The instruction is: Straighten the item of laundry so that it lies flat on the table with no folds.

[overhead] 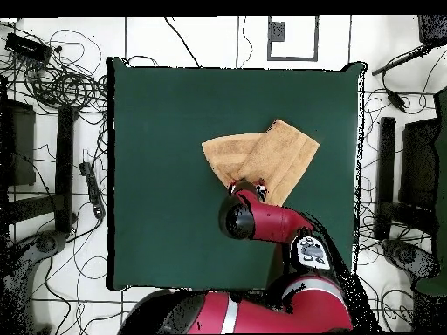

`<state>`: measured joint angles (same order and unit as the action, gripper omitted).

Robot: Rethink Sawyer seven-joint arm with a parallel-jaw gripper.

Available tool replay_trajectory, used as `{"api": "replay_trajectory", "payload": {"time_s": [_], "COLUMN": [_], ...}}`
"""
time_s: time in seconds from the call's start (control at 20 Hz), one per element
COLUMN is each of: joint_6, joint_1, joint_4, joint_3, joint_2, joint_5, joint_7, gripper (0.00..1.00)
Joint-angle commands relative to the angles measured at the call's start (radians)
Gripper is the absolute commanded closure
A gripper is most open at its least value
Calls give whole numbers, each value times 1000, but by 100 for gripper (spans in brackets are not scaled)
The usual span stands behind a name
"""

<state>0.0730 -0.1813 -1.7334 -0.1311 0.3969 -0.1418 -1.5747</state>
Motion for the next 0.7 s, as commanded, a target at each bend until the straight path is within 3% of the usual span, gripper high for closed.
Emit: {"api": "replay_trajectory", "payload": {"time_s": [0.05, 0.2, 0.4, 0.7], "joint_6": [-151, -96, 19, 78], "joint_1": [16, 23, 115, 167], "joint_4": [-192, -204, -250, -321], "joint_3": [127, 125, 79, 94], "joint_2": [-72, -102, -133, -136], "joint_5": [-15, -23, 35, 87], "joint_7": [-154, -167, -270, -325], "gripper": [0, 0, 0, 0]}}
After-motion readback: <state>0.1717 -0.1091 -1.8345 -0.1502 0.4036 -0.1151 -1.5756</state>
